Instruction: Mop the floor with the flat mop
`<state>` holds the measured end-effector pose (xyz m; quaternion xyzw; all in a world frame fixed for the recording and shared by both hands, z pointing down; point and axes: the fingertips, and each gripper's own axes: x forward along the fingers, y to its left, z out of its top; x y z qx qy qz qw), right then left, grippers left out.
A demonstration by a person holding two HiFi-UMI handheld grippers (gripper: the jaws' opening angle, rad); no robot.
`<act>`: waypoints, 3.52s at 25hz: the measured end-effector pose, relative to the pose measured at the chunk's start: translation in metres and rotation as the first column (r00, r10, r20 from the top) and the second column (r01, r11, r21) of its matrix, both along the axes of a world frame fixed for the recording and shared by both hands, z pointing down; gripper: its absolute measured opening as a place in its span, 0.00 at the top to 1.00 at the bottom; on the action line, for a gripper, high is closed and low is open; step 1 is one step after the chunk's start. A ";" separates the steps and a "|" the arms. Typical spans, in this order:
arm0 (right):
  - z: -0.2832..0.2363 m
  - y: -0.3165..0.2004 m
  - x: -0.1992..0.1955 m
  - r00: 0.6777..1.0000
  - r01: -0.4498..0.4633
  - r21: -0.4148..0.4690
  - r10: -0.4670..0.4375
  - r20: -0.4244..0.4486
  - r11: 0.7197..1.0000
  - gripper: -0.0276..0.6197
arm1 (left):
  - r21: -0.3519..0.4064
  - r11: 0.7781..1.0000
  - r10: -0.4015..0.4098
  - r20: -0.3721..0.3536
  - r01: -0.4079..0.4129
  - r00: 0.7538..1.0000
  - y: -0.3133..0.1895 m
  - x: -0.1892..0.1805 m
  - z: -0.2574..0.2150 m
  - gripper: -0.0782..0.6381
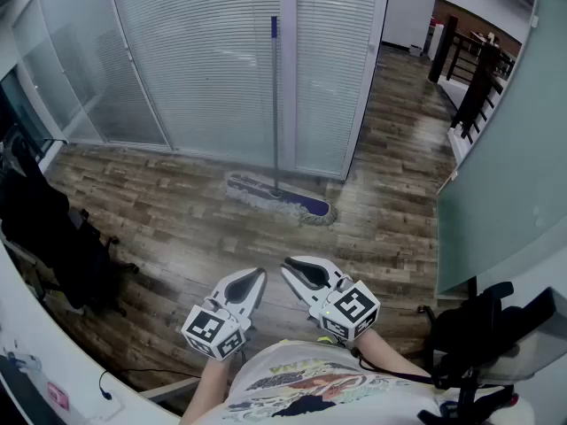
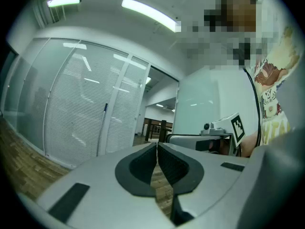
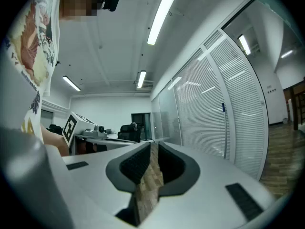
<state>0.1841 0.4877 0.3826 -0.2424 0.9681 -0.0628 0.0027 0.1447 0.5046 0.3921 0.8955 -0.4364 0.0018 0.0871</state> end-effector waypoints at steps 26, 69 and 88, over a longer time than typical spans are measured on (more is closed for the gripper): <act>0.013 -0.020 -0.039 0.998 -0.047 -0.056 0.044 -0.055 0.997 0.86 | -0.001 0.998 0.058 0.006 -0.058 0.998 -0.020 -0.028 0.011 0.87; 0.058 -0.488 -0.058 0.998 -0.020 -0.126 0.013 -0.055 0.992 0.80 | -0.021 1.000 0.011 0.122 -0.008 0.992 -0.475 -0.028 0.041 0.85; 0.013 -0.792 -0.157 0.965 -0.253 -0.060 0.248 -0.088 0.966 0.72 | 0.050 0.986 0.149 0.130 -0.156 0.980 -0.775 -0.141 -0.002 0.74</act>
